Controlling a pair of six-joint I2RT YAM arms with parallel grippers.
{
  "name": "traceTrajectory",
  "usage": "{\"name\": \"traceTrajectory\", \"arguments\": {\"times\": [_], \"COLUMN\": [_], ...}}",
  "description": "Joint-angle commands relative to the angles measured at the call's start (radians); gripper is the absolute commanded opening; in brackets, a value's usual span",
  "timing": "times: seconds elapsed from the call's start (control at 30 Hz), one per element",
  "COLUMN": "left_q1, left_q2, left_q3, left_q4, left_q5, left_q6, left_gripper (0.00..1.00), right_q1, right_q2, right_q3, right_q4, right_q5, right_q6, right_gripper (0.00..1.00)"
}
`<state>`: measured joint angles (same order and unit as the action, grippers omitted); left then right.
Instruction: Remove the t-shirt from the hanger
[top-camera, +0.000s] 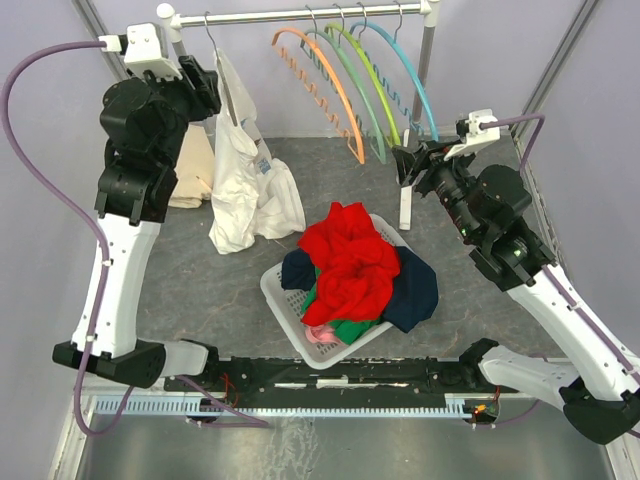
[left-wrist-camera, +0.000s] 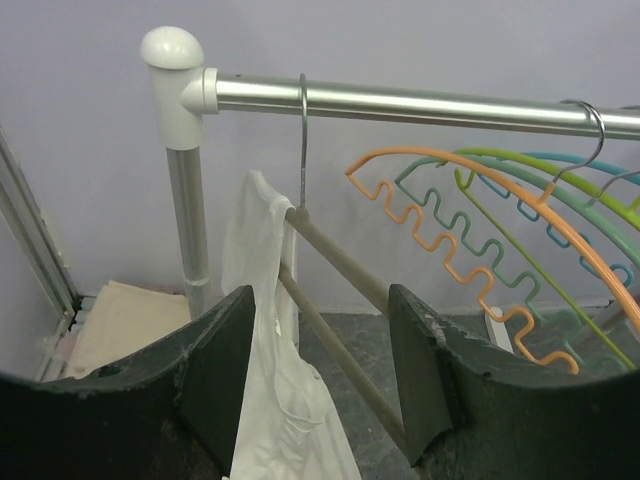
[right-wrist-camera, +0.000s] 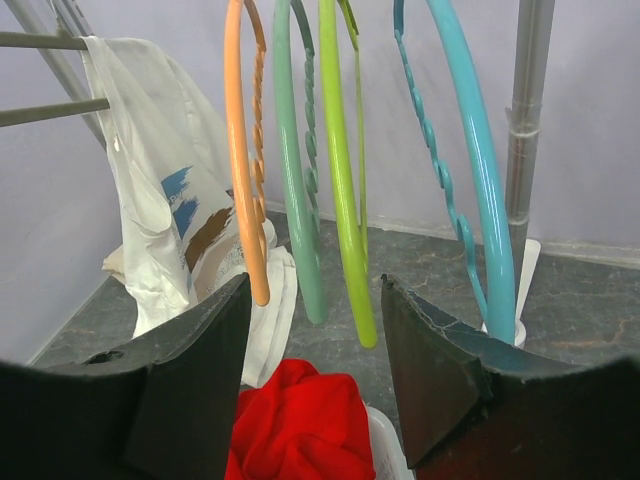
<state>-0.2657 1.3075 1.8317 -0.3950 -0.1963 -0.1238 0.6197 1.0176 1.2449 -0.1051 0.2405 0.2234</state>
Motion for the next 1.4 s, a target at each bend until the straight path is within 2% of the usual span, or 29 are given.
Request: {"name": "traceTrajectory", "arguments": {"times": [0.0,0.27,0.67,1.0,1.37], "left_q1": [0.000,0.000,0.000,0.000,0.000], "left_q2": [0.017,-0.015,0.076,0.085,0.102], "left_q3": [0.048,-0.074,-0.042,-0.095,-0.138], "left_q4": [-0.037,0.085,0.153,0.247,0.298], "left_q5": [0.047,0.025,0.065,0.073,0.085], "left_q6": [-0.031,-0.063,-0.078,-0.092,-0.094], "left_gripper": [0.62,0.64,0.64,0.64,0.64], "right_q1": [-0.002,-0.003,-0.002,-0.001,0.038], "right_q2": [-0.018,-0.012,0.023,0.225,0.517], "right_q3": [-0.006,0.013,0.080,0.376,0.648], "right_q4": [0.043,0.035,0.021,0.029,0.055], "right_q5": [0.005,-0.005,-0.078,-0.465,-0.563], "right_q6": [0.003,-0.008,-0.017,0.001,0.017], "right_gripper": [0.63,0.63,0.63,0.63,0.63]}}
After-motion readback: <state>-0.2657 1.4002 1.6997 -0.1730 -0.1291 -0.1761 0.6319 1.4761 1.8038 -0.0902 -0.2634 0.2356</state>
